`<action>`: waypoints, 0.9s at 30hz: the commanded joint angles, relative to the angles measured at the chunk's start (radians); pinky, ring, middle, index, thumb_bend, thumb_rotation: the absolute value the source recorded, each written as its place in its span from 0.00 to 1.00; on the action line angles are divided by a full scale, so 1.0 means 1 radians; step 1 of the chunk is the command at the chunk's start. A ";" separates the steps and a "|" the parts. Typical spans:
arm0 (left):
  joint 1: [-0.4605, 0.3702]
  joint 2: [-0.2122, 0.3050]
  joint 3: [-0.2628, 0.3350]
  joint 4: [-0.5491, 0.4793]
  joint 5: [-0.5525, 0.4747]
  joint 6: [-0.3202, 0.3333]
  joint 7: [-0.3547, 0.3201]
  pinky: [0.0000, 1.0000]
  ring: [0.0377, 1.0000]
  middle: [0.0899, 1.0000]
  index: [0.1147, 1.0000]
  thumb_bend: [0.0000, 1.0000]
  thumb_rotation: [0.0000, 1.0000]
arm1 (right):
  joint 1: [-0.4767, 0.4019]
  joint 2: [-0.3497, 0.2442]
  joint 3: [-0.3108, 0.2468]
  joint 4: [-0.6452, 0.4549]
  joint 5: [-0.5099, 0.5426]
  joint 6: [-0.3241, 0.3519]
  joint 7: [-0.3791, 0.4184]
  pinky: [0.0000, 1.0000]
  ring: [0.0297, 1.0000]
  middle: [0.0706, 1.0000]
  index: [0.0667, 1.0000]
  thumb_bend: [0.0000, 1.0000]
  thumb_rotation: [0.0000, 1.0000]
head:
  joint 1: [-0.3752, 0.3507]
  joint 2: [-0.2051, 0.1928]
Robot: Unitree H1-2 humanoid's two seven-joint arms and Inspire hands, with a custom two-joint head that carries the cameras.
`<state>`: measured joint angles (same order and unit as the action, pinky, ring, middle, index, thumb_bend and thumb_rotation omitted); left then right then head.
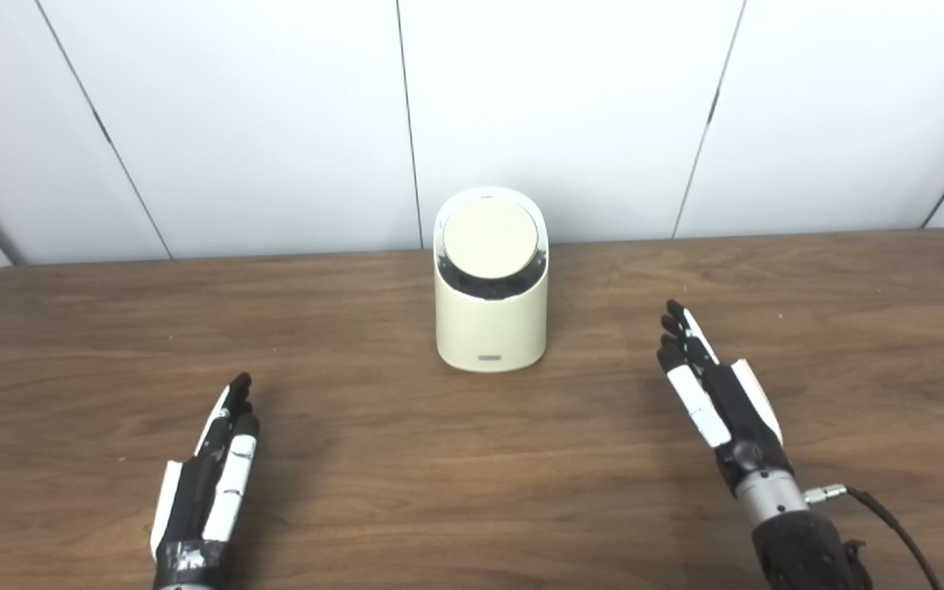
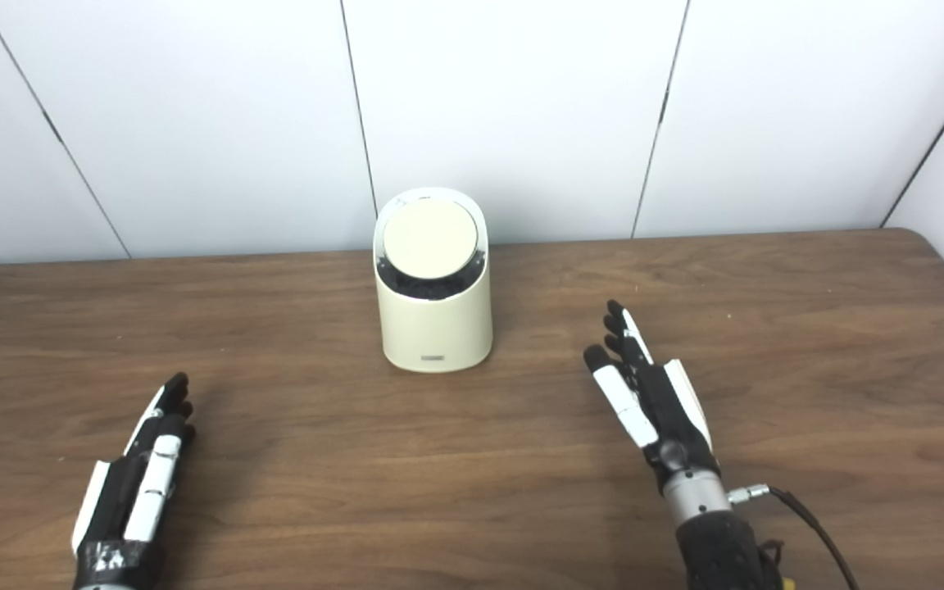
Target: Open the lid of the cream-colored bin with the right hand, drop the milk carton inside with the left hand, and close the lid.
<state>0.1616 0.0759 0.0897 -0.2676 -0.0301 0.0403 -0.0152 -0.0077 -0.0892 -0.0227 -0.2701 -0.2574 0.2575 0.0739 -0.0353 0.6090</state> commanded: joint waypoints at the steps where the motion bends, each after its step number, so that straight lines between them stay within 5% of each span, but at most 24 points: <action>1: -0.005 0.007 0.004 0.007 0.021 -0.050 0.011 0.98 0.99 0.99 0.98 0.46 0.80 | -0.010 0.000 0.001 -0.022 0.002 -0.061 -0.028 0.89 0.93 0.95 0.98 0.61 1.00 | 0.000 0.000; 27: -0.020 -0.006 0.024 0.145 0.053 -0.183 0.054 0.91 0.94 0.95 0.95 0.55 0.79 | 0.044 0.006 -0.021 0.024 0.049 -0.168 -0.112 0.87 0.93 0.92 0.93 0.63 1.00 | -0.039 0.052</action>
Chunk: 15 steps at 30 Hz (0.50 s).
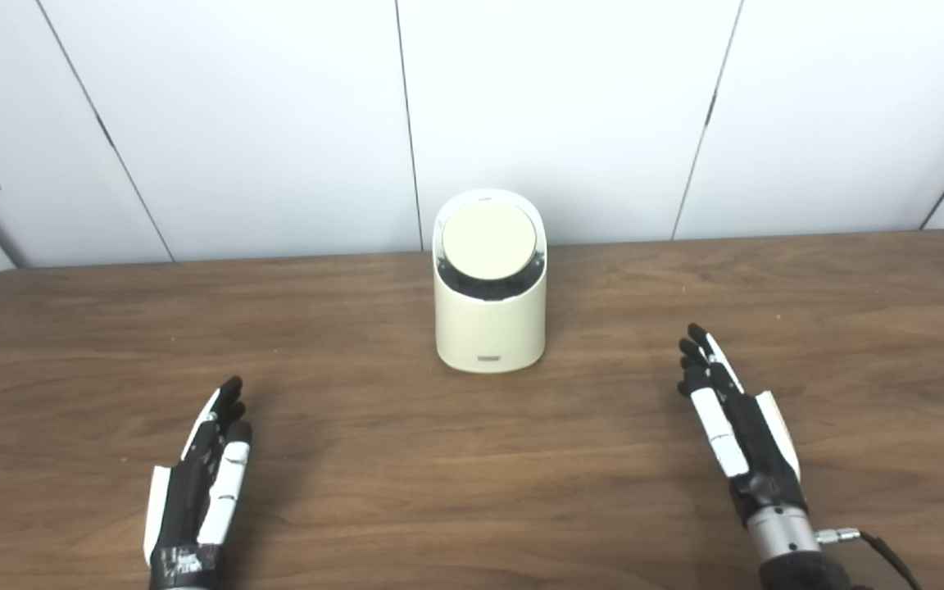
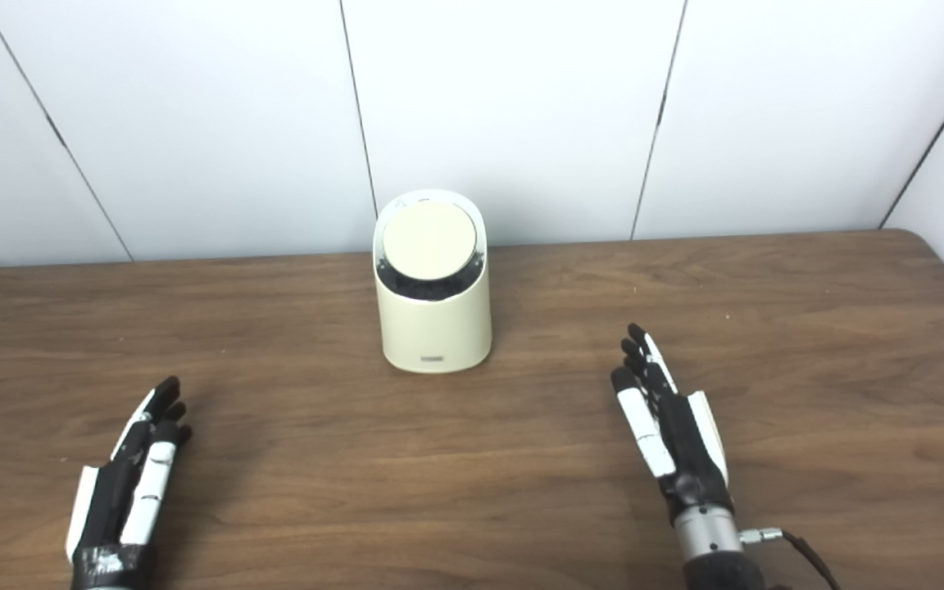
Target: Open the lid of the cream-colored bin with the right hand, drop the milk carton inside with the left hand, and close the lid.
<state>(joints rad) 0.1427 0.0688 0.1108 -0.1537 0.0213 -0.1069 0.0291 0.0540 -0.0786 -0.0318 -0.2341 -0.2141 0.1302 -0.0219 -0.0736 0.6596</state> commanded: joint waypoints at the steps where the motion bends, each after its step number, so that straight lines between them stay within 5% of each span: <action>1: -0.003 0.000 0.004 0.029 -0.002 -0.030 0.009 0.91 0.94 0.95 0.94 0.55 0.78 | -0.020 -0.005 -0.013 -0.007 0.007 -0.044 -0.018 0.88 0.93 0.92 0.93 0.63 1.00 | -0.005 0.002; 15: -0.016 -0.008 0.016 0.037 -0.026 -0.019 0.007 0.90 0.92 0.93 0.93 0.55 0.76 | -0.046 -0.018 -0.024 0.025 0.011 -0.061 -0.032 0.88 0.92 0.91 0.92 0.59 1.00 | -0.025 0.004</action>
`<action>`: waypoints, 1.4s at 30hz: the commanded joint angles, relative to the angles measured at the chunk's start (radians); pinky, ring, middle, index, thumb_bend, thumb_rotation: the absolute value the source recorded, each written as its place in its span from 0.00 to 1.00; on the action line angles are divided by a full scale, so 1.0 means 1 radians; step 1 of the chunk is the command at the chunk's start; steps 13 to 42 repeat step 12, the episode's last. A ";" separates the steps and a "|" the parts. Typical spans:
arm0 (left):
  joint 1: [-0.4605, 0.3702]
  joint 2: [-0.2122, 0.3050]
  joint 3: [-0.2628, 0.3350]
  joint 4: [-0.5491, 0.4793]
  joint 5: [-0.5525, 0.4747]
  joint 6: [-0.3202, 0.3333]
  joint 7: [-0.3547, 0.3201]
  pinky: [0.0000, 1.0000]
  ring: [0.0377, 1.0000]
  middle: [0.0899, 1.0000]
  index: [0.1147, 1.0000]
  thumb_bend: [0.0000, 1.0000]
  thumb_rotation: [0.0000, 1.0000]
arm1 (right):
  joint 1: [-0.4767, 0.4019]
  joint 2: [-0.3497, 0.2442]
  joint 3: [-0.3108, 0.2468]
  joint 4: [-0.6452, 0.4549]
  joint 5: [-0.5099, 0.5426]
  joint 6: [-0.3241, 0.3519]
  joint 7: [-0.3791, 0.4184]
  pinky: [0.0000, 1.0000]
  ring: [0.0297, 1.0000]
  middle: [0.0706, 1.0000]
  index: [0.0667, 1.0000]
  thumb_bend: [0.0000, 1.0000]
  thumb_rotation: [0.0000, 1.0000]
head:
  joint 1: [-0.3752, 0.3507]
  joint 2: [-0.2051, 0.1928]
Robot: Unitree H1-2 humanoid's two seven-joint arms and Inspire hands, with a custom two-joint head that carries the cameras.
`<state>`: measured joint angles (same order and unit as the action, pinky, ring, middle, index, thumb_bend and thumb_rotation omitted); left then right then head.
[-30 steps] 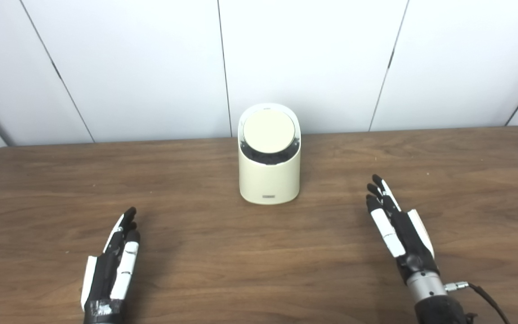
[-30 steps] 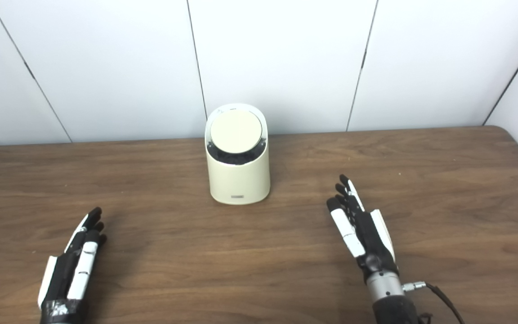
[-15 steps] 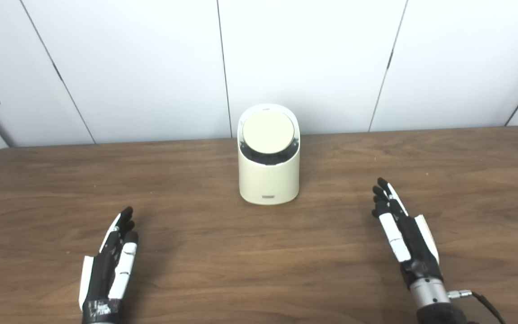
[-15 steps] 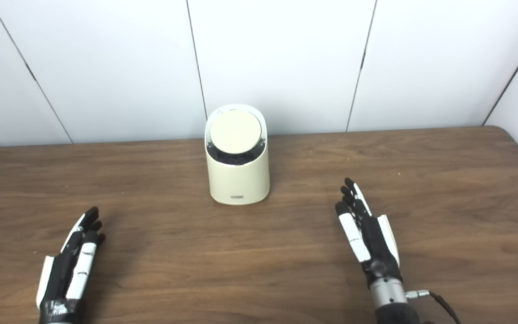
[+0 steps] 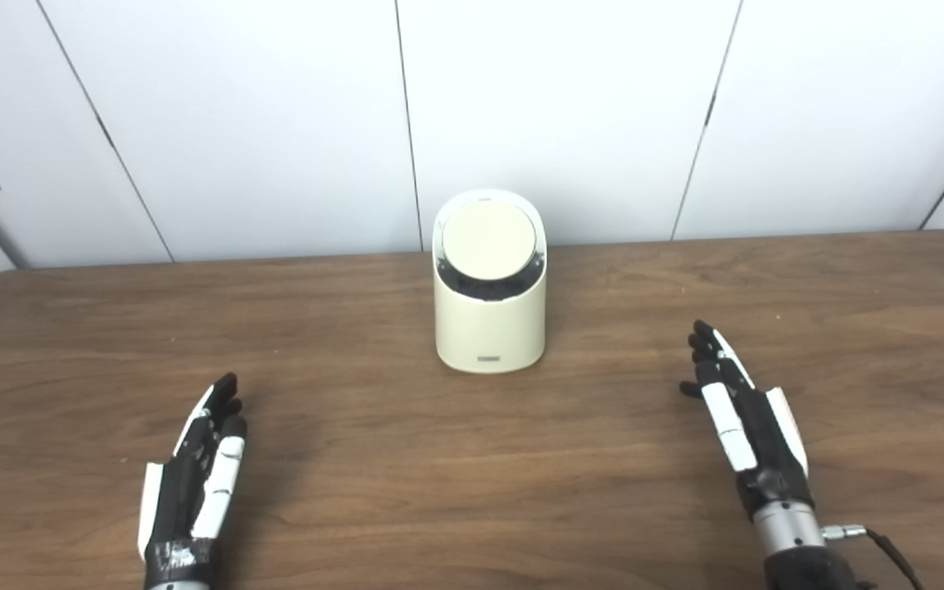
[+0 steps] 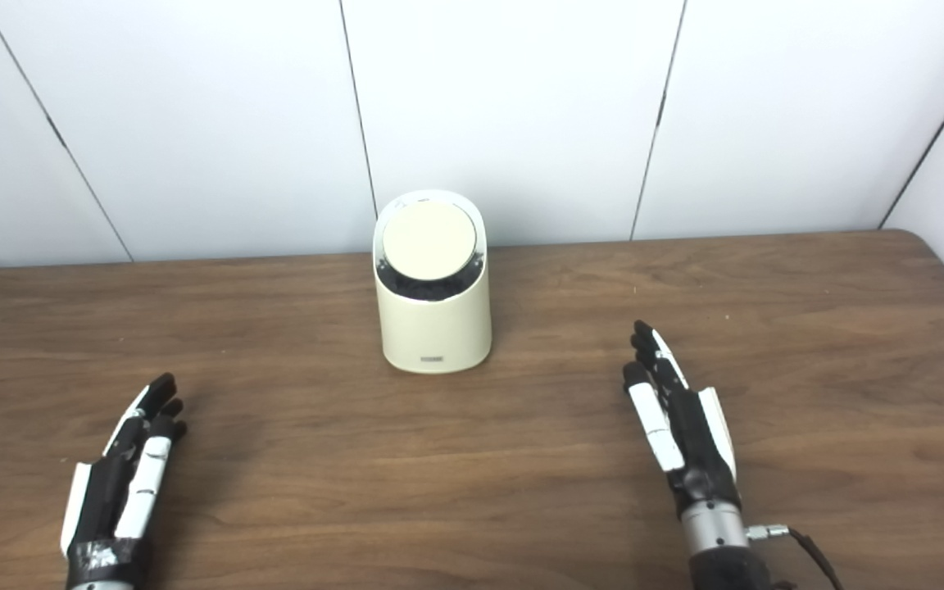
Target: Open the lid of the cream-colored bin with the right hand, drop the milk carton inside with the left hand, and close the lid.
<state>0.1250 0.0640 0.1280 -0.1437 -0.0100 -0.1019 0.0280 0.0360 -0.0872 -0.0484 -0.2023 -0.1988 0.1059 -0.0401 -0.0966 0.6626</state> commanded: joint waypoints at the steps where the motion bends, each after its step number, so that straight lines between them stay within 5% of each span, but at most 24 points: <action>1: 0.001 -0.005 -0.001 0.027 0.006 -0.024 0.010 0.90 0.92 0.93 0.93 0.55 0.76 | -0.029 -0.011 -0.007 -0.007 -0.010 -0.034 -0.017 0.88 0.92 0.91 0.92 0.60 1.00 | -0.001 0.000; 12: -0.011 -0.007 -0.001 0.064 -0.006 -0.090 0.007 0.90 0.90 0.91 0.92 0.57 0.76 | -0.044 -0.009 -0.020 0.016 -0.001 -0.046 -0.035 0.88 0.90 0.89 0.91 0.67 1.00 | 0.003 -0.001; 42: -0.011 -0.007 -0.001 0.064 -0.006 -0.090 0.007 0.90 0.90 0.91 0.92 0.57 0.76 | -0.044 -0.009 -0.020 0.016 -0.001 -0.046 -0.035 0.88 0.90 0.89 0.91 0.67 1.00 | 0.003 -0.001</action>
